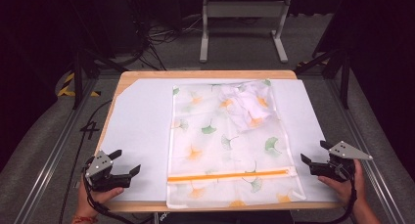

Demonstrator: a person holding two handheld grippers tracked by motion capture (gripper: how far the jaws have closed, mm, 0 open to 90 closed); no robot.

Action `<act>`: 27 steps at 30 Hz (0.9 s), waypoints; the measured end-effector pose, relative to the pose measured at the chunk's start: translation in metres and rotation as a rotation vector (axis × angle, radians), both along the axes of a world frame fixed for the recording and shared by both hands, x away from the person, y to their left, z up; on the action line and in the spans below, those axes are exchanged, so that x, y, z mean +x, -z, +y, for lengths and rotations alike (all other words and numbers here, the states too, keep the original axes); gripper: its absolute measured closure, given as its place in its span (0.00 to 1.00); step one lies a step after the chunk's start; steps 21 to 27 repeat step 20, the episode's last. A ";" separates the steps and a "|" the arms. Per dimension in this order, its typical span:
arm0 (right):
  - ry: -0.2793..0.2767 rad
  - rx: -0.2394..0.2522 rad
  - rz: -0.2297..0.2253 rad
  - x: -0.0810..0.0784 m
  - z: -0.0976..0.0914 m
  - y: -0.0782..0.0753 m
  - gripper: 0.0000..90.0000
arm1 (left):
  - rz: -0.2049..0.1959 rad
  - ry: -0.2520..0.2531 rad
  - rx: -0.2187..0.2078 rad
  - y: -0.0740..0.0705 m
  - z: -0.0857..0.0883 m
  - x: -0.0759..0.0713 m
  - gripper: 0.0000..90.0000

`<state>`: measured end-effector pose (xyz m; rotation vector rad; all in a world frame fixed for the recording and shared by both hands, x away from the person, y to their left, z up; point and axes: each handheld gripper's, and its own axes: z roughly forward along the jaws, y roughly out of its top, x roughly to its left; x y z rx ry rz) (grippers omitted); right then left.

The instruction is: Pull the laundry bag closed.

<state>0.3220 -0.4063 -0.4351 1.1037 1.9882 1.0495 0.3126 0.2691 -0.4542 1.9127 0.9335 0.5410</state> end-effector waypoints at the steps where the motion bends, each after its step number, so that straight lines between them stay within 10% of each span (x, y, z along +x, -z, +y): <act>1: 0.001 0.003 0.001 0.000 0.000 0.000 0.14 | -0.002 0.001 0.002 0.000 0.000 0.000 0.14; 27: 0.000 -0.007 0.008 -0.008 0.000 0.000 0.12 | -0.008 0.021 -0.011 -0.001 -0.007 0.009 0.14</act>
